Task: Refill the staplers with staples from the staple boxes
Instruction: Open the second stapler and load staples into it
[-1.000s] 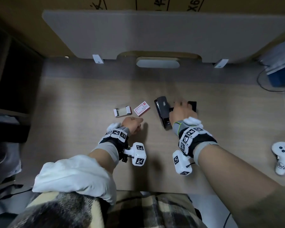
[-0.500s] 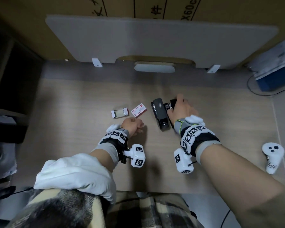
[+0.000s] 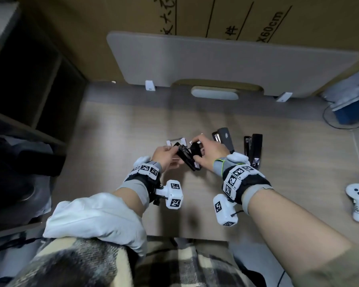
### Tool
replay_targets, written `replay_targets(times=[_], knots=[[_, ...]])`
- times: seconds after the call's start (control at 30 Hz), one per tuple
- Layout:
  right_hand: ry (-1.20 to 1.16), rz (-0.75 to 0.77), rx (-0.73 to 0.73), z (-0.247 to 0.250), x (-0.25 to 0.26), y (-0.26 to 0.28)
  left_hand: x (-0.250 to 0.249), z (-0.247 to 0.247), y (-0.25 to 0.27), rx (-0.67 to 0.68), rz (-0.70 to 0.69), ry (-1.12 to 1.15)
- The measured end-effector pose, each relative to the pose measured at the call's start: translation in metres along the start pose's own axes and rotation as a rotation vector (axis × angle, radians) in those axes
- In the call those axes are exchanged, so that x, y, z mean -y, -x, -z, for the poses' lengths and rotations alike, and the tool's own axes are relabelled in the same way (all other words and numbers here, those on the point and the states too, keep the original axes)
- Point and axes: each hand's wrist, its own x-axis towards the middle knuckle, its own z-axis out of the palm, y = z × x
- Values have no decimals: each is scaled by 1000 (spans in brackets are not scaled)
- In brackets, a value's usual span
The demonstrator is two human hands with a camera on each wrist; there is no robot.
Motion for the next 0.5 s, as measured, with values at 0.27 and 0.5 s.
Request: replay_targets(times=[0.27, 0.5], knots=[[52, -180, 29, -27, 0, 11, 43, 55, -16, -211, 258, 188], [229, -265, 138, -49, -36, 8, 61, 39, -18, -219, 283, 130]])
